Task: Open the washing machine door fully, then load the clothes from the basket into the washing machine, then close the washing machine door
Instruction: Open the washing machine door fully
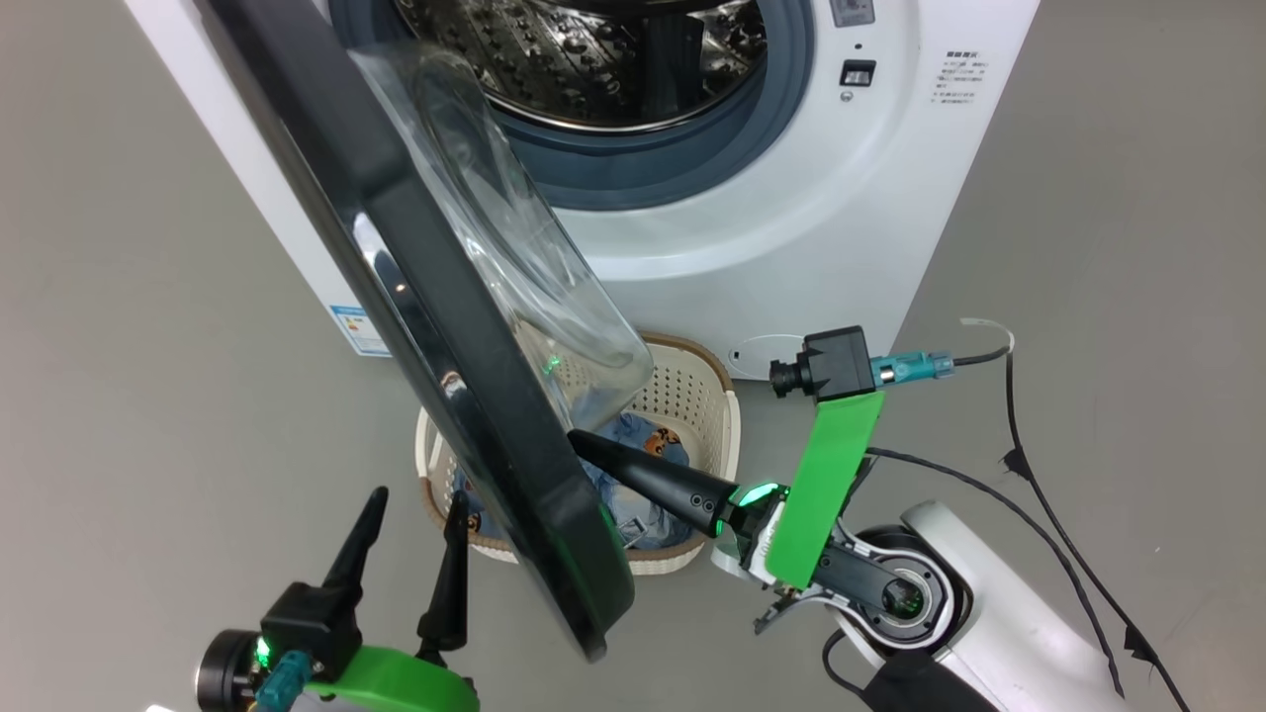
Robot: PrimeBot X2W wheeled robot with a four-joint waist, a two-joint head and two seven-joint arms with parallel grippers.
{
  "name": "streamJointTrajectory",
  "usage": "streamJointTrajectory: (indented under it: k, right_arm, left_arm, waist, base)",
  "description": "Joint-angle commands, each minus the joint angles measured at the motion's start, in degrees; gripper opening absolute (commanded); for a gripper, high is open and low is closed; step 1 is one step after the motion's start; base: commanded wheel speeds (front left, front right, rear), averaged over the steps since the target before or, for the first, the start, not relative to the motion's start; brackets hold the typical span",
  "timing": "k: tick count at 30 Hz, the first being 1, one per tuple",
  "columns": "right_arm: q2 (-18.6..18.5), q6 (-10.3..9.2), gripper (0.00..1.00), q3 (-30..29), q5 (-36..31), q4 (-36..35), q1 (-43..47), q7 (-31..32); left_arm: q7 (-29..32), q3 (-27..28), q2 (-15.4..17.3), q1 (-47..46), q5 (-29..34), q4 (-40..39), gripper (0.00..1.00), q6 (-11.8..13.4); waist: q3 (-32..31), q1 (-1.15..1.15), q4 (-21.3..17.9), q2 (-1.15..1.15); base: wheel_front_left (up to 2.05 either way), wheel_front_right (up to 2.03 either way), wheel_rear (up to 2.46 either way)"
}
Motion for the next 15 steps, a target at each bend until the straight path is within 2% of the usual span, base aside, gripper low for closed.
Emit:
streamJointTrajectory:
  k: [1, 15]
  right_arm:
    - [1.8, 0.1, 0.0, 1.6, -0.2, -1.0, 0.9, -0.6]
    - [3.2, 0.1, 0.0, 5.0, 0.3, 1.6, 1.5, -3.5]
  left_arm:
    - [-0.4, 1.6, 0.8, 0.1, -0.6, -1.1, 1.0, 0.0]
    - [-0.4, 1.7, 0.8, 1.0, -0.5, -0.2, 1.0, -0.9]
  waist:
    - [-0.3, 0.0, 0.3, 0.0]
    - [-3.1, 0.0, 0.8, 0.0]
  base:
    - [0.0, 0.0, 0.0]
    - [0.0, 0.0, 0.0]
